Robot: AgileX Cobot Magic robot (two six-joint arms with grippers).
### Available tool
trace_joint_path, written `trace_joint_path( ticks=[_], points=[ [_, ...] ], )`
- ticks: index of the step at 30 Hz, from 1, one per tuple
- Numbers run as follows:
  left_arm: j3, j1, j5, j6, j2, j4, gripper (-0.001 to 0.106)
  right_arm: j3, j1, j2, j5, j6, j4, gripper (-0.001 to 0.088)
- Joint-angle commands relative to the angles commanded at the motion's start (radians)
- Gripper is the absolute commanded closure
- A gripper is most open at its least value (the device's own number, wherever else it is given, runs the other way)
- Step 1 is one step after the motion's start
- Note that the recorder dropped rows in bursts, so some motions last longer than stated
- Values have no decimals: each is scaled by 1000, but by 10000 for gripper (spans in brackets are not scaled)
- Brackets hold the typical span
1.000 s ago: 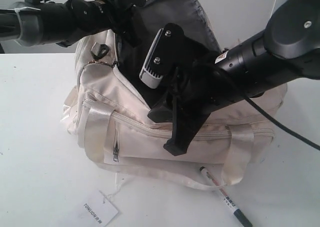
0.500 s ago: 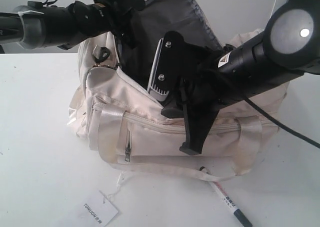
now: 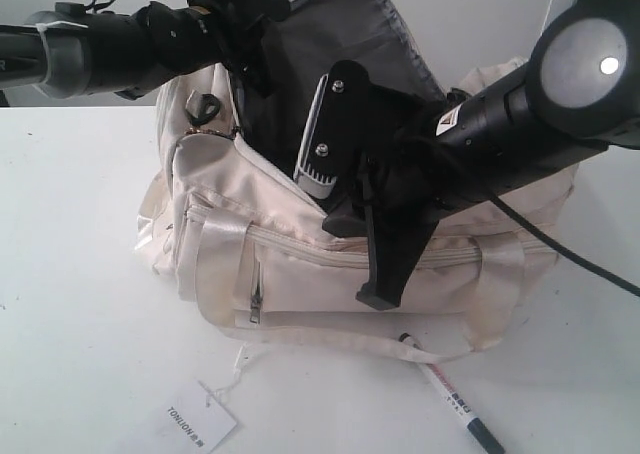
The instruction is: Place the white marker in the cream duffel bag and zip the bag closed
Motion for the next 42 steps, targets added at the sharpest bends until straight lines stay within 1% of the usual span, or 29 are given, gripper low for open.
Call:
trace_joint_path(
  ticks=[6,8,13,20,26,29,32,36,42],
  points=[
    [0,0,0,0,0,0,1053,0,0,40,5,0,2,868],
    [0,0,0,0,0,0,1053,0,0,49,5,0,2,850],
    [0,0,0,0,0,0,1053,0,0,51,5,0,2,729],
    [0,0,0,0,0,0,1053,0,0,51,5,20,2,632],
    [0,0,0,0,0,0,1053,0,0,51,2,29,2,502],
    [0,0,0,0,0,0,1053,0,0,50,-4,63,2,458],
    [0,0,0,0,0,0,1053,0,0,42,-26,96,2,438],
    [0,0,0,0,0,0,1053,0,0,19,-63,109,2,438],
    [0,0,0,0,0,0,1053,0,0,-22,-100,174,2,438]
  ],
)
